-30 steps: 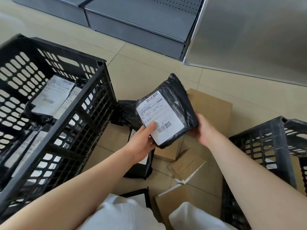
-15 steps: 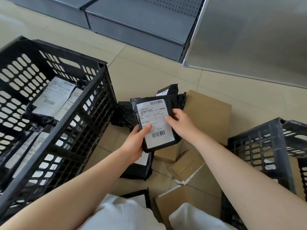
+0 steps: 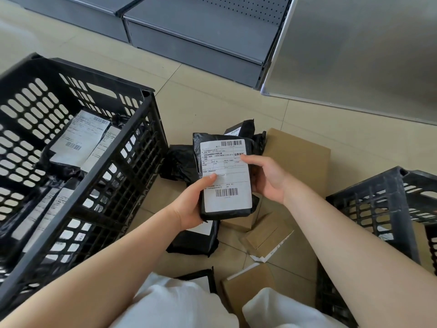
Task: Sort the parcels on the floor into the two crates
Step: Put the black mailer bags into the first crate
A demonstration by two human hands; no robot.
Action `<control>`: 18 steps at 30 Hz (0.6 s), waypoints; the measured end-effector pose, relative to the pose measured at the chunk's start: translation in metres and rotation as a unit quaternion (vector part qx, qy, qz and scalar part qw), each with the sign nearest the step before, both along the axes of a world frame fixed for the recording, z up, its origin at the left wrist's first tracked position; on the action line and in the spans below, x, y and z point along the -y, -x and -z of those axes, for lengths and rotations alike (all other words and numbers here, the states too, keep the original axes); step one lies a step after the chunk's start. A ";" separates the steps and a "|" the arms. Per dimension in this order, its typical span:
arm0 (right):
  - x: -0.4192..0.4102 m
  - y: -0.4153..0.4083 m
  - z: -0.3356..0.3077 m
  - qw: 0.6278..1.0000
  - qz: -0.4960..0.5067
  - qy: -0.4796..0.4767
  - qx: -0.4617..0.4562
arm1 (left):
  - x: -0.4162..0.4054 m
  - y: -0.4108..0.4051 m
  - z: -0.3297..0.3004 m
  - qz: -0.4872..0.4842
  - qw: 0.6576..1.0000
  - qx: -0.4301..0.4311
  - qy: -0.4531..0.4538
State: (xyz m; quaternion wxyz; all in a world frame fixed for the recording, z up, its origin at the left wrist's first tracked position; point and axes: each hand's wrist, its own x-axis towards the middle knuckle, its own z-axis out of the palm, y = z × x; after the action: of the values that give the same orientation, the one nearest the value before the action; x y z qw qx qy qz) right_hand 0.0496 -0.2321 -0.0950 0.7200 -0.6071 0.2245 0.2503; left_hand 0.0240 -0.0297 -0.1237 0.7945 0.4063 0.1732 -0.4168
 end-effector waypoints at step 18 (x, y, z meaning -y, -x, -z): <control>-0.047 -0.017 -0.032 0.999 -0.029 0.029 0.016 | -0.054 -0.013 -0.057 -0.043 0.964 0.170 -0.201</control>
State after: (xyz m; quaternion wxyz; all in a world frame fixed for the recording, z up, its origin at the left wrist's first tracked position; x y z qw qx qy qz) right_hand 0.0663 -0.1846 -0.0627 0.6981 -0.6379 0.2020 0.2549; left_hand 0.0370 0.0239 -0.0670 0.7311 0.6150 0.1332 -0.2637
